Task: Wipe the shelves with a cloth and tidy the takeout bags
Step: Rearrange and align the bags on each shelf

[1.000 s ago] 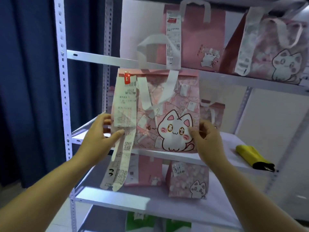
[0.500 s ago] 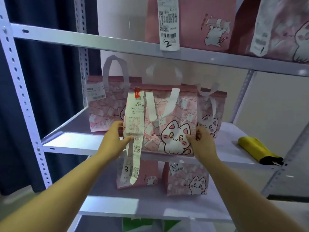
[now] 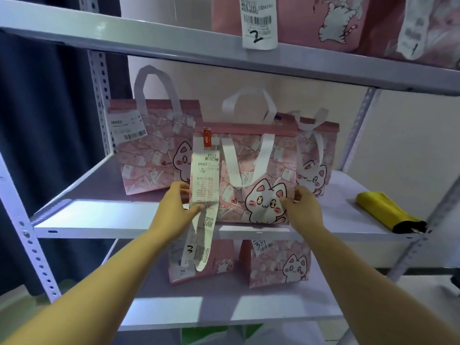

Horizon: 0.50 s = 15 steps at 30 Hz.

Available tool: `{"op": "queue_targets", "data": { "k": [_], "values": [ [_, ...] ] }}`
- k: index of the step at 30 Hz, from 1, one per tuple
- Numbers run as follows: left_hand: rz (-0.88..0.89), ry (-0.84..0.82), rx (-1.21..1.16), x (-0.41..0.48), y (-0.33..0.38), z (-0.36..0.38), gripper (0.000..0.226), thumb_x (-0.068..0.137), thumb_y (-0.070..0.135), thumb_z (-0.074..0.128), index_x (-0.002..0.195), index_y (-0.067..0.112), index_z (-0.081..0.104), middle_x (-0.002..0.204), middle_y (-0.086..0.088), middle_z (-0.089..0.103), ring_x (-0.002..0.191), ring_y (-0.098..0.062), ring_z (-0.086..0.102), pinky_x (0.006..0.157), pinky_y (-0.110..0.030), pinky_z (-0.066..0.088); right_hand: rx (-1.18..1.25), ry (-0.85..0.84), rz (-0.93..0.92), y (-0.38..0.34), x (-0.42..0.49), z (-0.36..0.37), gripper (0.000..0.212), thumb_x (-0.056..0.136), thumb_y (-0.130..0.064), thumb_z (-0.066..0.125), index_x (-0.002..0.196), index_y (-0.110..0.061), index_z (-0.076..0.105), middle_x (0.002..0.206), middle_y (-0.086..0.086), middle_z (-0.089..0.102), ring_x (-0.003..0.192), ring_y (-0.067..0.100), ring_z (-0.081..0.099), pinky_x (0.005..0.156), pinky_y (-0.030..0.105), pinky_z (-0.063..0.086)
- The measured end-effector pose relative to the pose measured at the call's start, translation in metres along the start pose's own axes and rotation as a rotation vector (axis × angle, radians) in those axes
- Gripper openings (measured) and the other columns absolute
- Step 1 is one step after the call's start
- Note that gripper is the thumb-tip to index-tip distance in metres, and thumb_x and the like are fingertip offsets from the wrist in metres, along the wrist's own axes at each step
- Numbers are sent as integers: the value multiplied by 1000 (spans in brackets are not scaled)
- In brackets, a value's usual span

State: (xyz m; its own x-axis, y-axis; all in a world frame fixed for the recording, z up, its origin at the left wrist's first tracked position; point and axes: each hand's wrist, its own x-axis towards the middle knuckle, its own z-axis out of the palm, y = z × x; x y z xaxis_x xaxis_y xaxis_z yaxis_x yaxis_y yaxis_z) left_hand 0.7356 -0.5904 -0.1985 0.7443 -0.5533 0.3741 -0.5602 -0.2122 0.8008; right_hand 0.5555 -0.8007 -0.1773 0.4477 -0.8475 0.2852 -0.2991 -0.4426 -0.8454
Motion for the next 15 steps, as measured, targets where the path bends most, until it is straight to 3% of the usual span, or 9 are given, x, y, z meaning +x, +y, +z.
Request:
{"op": "queue_targets", "data": {
  "k": [7, 12, 15],
  "values": [
    [60, 66, 24, -2, 5, -19, 49, 75, 35, 74, 113, 25, 45, 113, 6, 55, 100, -10, 53, 80, -28, 41, 33, 78, -19, -9, -8, -19, 26, 82, -18, 63, 107, -24, 56, 89, -17, 58, 76, -7, 50, 57, 9, 31],
    [181, 127, -34, -2, 38, -39, 41, 77, 36, 72, 107, 29, 46, 112, 3, 56, 98, -13, 55, 82, -30, 46, 53, 130, -184, -27, -17, -45, 16, 85, -24, 65, 99, -25, 57, 91, -18, 60, 83, -5, 56, 63, 7, 36],
    [287, 137, -47, 0, 76, -45, 39, 76, 36, 72, 106, 30, 47, 104, 10, 57, 93, -8, 56, 75, -22, 45, 62, 152, -292, -44, -21, -67, 11, 85, -21, 65, 95, -24, 61, 92, -15, 64, 86, -2, 59, 69, 11, 42]
  ]
}}
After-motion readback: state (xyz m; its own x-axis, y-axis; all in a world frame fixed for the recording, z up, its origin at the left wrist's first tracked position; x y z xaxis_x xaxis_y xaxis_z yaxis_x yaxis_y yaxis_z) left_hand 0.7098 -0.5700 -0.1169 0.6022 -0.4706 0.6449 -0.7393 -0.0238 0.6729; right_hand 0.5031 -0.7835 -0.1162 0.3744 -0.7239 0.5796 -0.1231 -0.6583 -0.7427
